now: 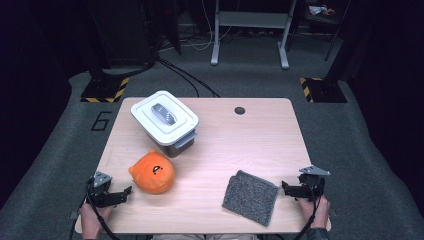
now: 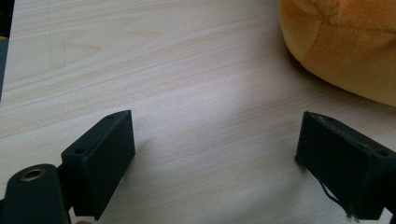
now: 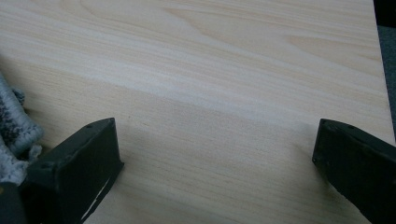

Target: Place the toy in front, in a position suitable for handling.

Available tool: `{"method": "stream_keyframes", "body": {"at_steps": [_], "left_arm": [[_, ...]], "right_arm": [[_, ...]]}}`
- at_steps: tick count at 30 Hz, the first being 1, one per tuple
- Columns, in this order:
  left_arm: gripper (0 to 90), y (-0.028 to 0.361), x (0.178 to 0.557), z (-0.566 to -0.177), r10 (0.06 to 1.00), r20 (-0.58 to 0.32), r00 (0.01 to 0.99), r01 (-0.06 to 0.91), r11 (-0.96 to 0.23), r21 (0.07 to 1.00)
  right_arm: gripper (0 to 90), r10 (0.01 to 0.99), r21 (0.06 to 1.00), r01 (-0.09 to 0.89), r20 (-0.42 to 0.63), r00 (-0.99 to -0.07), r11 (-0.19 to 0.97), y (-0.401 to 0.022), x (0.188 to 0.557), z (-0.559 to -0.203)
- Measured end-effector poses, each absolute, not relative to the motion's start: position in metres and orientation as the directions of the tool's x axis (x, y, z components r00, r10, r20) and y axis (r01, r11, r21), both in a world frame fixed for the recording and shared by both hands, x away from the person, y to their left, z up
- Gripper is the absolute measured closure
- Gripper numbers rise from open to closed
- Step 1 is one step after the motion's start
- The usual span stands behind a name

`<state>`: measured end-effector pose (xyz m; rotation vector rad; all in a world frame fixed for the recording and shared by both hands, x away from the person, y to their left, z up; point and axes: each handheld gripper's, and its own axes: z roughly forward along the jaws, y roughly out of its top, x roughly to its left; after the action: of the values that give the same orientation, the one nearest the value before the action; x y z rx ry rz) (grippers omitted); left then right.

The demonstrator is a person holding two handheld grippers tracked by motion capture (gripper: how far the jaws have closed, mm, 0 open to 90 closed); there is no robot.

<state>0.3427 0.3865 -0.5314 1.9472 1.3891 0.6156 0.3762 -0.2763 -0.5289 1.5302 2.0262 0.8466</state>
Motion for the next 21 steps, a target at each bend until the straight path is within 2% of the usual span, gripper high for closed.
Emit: {"method": "stream_keyframes", "body": {"at_steps": [21], "left_arm": [[11.1,0.3863,0.3428,-0.5315,0.947,0.0,0.322,0.635,-0.216,0.741]], "right_arm": [[0.0,0.963,0.708,0.682,0.008,-0.269,0.185,-0.275,0.377,-0.5286]]}}
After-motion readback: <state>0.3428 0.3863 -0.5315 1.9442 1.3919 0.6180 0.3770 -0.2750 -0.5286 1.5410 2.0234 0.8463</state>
